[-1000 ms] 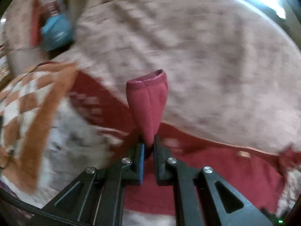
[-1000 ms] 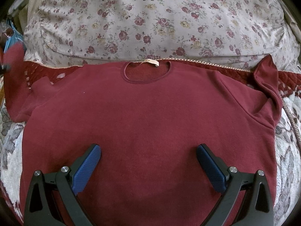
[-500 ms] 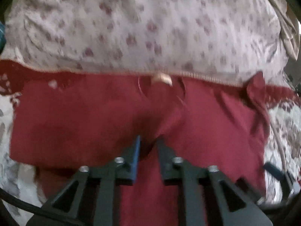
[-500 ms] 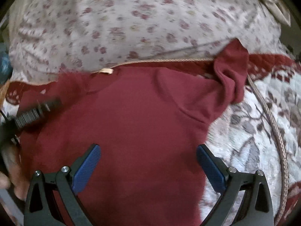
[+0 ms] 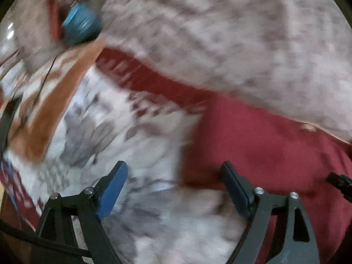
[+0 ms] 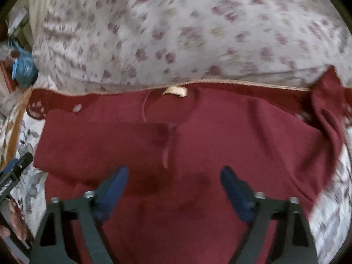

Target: Fold small clothes

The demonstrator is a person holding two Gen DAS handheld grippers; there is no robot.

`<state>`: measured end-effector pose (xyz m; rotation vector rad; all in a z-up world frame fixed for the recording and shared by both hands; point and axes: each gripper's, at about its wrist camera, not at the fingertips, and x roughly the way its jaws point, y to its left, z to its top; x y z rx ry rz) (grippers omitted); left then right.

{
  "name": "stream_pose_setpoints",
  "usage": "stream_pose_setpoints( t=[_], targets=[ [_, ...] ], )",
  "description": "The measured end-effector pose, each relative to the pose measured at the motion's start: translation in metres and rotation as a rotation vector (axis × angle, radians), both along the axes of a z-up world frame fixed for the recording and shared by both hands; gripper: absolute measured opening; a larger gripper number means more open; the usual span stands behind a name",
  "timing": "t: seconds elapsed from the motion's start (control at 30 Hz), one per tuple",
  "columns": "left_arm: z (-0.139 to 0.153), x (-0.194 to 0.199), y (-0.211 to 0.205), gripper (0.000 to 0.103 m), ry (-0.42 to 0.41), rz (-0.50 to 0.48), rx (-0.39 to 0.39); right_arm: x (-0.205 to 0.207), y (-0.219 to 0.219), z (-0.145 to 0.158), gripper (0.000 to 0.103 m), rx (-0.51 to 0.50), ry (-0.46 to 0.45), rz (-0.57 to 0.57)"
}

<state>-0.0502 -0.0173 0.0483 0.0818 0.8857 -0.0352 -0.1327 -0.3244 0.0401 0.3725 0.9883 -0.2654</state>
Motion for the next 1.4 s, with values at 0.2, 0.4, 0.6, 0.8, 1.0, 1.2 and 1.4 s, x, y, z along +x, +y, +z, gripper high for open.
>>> stream_pose_setpoints(
  t=[0.2,0.4,0.6,0.8,1.0,1.2,1.4],
  targets=[
    [-0.001,0.016,0.023,0.085,0.024,0.087,-0.077,0.032,0.006,-0.006,0.013,-0.069,-0.016,0.034],
    [-0.007,0.021,0.004,0.085,0.028,0.05,-0.038,0.006,-0.013,0.035,0.011,-0.11,-0.161,-0.017],
    [-0.007,0.018,-0.007,0.085,0.019,0.015,-0.027,-0.029,-0.05,0.066,0.007,-0.166,-0.224,-0.132],
    [-0.006,0.017,-0.006,0.085,0.023,0.01,-0.043,-0.054,-0.09,0.058,0.008,-0.114,-0.157,-0.193],
    [-0.007,0.019,-0.006,0.085,0.036,0.013,-0.032,-0.024,-0.057,0.02,0.066,-0.007,-0.103,-0.056],
    [-0.01,0.024,0.002,0.085,0.052,0.041,-0.043,0.014,-0.028,-0.015,0.006,-0.059,-0.023,0.014],
    [-0.01,0.022,0.004,0.085,0.058,0.036,-0.051,-0.021,-0.056,0.044,0.005,-0.171,-0.167,-0.079]
  ],
)
